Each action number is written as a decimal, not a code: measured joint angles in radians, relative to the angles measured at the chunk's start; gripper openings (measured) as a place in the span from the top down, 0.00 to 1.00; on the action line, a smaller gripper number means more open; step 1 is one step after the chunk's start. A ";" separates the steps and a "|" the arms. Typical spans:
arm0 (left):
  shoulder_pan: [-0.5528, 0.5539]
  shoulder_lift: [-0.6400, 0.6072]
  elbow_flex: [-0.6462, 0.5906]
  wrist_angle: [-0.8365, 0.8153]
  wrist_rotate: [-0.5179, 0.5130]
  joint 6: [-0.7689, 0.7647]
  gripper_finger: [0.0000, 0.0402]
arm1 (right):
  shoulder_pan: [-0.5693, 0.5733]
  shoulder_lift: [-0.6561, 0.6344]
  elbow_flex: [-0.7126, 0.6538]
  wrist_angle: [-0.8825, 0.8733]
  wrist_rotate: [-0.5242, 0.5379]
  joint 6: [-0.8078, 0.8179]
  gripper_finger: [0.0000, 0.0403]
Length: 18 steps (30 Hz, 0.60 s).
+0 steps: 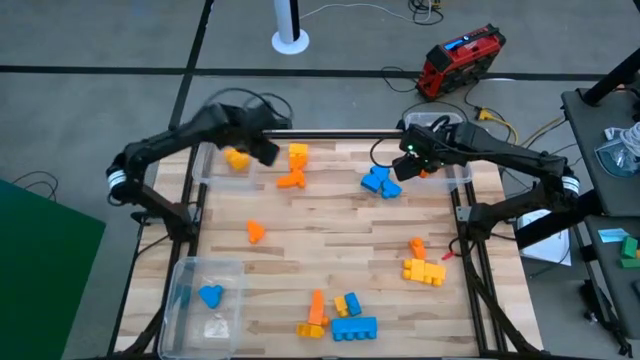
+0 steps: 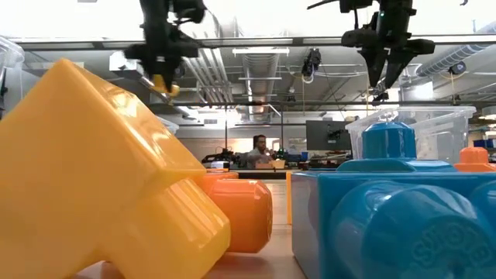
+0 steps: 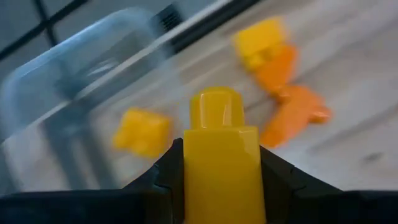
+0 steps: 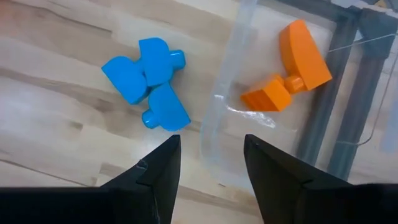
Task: Sort blocks
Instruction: Put the center yellow game piece into the top left transparent bin
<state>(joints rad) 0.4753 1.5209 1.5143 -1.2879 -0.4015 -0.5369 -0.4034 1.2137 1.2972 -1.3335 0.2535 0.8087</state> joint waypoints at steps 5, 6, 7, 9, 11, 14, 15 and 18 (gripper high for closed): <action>0.126 -0.033 0.000 -0.049 0.027 0.036 0.71 | 0.033 0.000 0.000 0.054 0.000 0.004 0.61; 0.137 -0.033 0.000 -0.050 0.027 0.046 0.71 | 0.039 0.000 0.000 0.063 0.000 0.004 0.61; 0.152 -0.033 0.000 -0.057 0.027 0.053 0.71 | 0.046 0.000 0.000 0.073 0.000 0.004 0.62; 0.174 -0.031 -0.001 -0.079 0.020 0.055 0.71 | 0.057 0.000 0.000 0.081 0.000 0.004 0.62; 0.191 -0.025 -0.001 -0.087 -0.007 0.047 0.70 | 0.068 0.000 0.000 0.089 0.000 0.008 0.63; 0.203 -0.020 -0.002 -0.101 -0.032 0.044 0.67 | 0.078 0.000 0.000 0.088 0.000 0.015 0.63; 0.206 -0.020 -0.002 -0.102 -0.033 0.044 0.65 | 0.080 0.000 0.000 0.088 0.000 0.018 0.63; 0.207 -0.019 -0.002 -0.103 -0.035 0.043 0.61 | 0.083 0.000 0.000 0.088 0.000 0.019 0.62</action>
<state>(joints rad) 0.6827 1.5017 1.5124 -1.3907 -0.4369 -0.4940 -0.3202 1.2137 1.2970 -1.2453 0.2531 0.8276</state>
